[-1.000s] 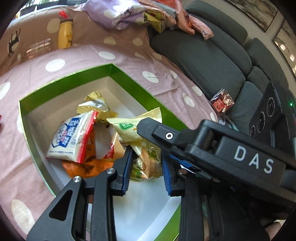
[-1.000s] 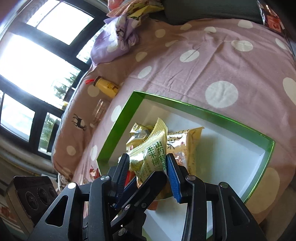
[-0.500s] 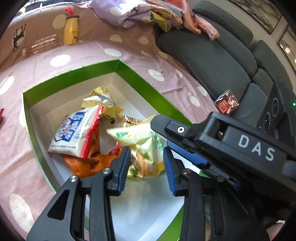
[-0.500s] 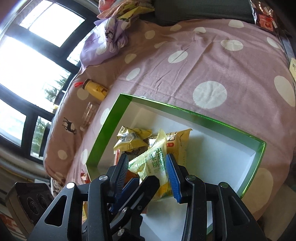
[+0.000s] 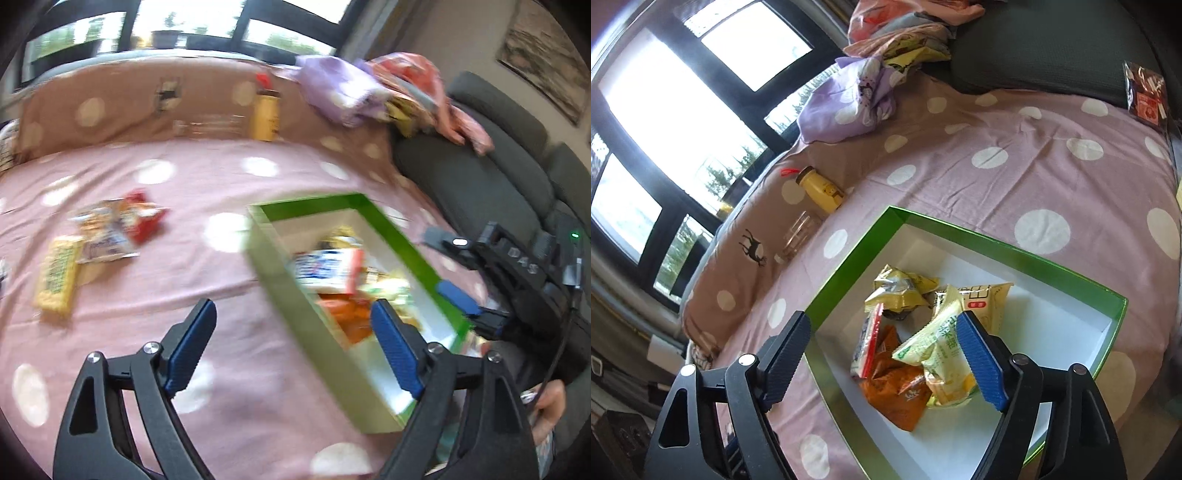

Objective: Organize snacks
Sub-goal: 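Move the right gripper back to the white peanut-snack bag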

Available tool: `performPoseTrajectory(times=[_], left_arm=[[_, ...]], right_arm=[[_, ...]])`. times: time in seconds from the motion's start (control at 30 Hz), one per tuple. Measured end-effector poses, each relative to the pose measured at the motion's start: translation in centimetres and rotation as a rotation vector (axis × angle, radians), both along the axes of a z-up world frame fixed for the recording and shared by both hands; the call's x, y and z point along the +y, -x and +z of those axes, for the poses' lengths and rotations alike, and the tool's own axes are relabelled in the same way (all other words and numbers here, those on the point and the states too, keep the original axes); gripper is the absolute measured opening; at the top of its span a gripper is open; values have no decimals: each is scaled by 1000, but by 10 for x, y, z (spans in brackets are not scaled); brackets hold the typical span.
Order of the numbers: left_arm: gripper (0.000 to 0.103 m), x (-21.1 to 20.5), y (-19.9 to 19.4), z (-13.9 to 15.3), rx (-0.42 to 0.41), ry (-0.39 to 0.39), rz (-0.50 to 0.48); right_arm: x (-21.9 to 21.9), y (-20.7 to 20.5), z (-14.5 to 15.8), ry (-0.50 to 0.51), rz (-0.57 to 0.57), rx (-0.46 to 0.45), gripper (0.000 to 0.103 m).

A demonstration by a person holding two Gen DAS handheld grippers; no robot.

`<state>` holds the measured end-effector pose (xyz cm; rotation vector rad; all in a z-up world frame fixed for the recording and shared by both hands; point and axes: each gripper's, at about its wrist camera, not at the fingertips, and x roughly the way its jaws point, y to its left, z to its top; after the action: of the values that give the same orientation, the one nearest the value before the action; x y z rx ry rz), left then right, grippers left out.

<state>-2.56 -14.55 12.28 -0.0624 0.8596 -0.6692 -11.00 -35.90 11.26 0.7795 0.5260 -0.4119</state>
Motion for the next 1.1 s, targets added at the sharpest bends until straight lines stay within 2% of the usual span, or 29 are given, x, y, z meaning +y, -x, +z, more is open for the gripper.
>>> performPoseTrajectory(times=[0.1, 0.17, 0.2, 0.3, 0.47, 0.6, 0.7, 0.77, 0.87, 0.97, 1.1], left_arm=[[89, 38, -1, -4, -27, -73, 148], [89, 65, -2, -10, -22, -84, 233], [90, 80, -2, -13, -12, -78, 265], [101, 119, -7, -25, 32, -38, 360], [101, 163, -25, -38, 104, -19, 516], [101, 179, -34, -45, 141, -41, 585], [101, 191, -40, -50, 152, -92, 642], [101, 196, -43, -53, 158, -120, 670], [101, 202, -45, -56, 172, -119, 678], [101, 205, -45, -56, 169, -126, 677], [101, 204, -46, -56, 169, -141, 673]], right_arm=[[17, -9, 4, 48, 39, 15, 86], [29, -16, 6, 80, 72, 27, 86], [35, -19, 7, 91, 87, 29, 87], [56, -31, 9, 131, 146, 40, 88], [97, -54, 12, 185, 281, 54, 88], [128, -96, 6, 125, 480, 75, 89], [153, -140, -2, 105, 566, 131, 89], [172, -171, -12, 133, 594, 187, 89], [204, -210, -32, 219, 643, 233, 89], [223, -239, -55, 213, 684, 264, 88], [231, -254, -78, 227, 682, 283, 77]])
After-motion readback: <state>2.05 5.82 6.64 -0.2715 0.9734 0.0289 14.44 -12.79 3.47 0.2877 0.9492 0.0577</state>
